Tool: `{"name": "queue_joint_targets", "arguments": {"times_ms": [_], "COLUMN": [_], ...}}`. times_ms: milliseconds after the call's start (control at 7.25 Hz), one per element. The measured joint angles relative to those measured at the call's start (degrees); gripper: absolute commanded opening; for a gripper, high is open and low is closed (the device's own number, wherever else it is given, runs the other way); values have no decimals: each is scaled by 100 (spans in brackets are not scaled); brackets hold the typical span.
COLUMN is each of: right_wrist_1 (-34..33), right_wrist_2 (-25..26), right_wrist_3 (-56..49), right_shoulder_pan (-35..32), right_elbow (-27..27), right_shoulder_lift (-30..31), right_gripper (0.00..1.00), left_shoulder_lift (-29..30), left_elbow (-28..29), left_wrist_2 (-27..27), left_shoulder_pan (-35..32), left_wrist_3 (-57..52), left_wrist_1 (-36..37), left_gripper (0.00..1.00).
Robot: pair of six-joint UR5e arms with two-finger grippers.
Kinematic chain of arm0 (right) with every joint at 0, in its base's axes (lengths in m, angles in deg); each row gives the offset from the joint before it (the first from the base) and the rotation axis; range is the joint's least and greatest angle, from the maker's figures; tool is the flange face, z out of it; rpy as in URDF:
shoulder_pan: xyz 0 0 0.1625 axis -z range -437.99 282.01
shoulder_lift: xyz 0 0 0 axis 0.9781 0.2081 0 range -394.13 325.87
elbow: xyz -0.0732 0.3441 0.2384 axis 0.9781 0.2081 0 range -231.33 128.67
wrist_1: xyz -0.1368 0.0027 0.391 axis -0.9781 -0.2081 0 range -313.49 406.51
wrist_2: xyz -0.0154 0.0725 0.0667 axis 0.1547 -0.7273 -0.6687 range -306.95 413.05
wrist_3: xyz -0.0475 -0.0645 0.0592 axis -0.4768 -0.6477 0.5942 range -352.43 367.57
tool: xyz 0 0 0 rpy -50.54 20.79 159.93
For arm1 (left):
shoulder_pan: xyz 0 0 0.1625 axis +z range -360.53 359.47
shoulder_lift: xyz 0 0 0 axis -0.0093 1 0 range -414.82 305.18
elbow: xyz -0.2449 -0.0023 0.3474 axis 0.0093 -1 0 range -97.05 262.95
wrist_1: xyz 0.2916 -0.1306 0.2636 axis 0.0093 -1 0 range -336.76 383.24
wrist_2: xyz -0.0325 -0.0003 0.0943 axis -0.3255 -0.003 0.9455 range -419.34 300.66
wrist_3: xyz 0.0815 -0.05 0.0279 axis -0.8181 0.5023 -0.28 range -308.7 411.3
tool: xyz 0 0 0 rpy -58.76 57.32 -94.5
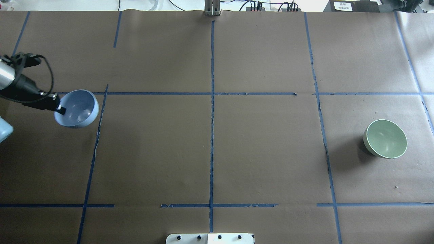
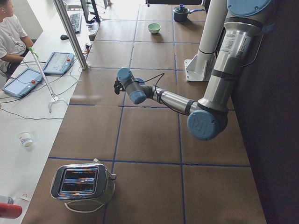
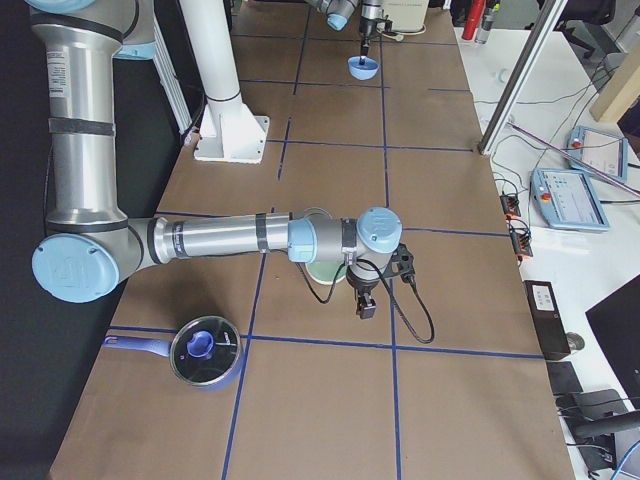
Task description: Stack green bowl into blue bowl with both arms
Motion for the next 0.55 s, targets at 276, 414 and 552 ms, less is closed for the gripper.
{"name": "queue_joint_targets", "arguments": {"times_ms": [276, 414, 552], "right_wrist_1": [0, 0, 0], "right_wrist_2": [-76, -117, -177], "right_wrist_3": [-3, -3, -3], "right_shoulder_pan": [11, 22, 42], "right_elbow": [24, 31, 34], "right_shoulder_lift": [2, 3, 4], "right_gripper": [100, 100, 100], "left_shoulder_lift": [1001, 1274, 1400], "left_elbow": [27, 78, 134], "left_wrist_2": [1535, 2192, 2526], "left_shoulder_pan": [1199, 1630, 1858], "left_wrist_3": [1144, 1272, 1309], "left_wrist_1": [345, 555, 655], "left_gripper": [0, 0, 0]}}
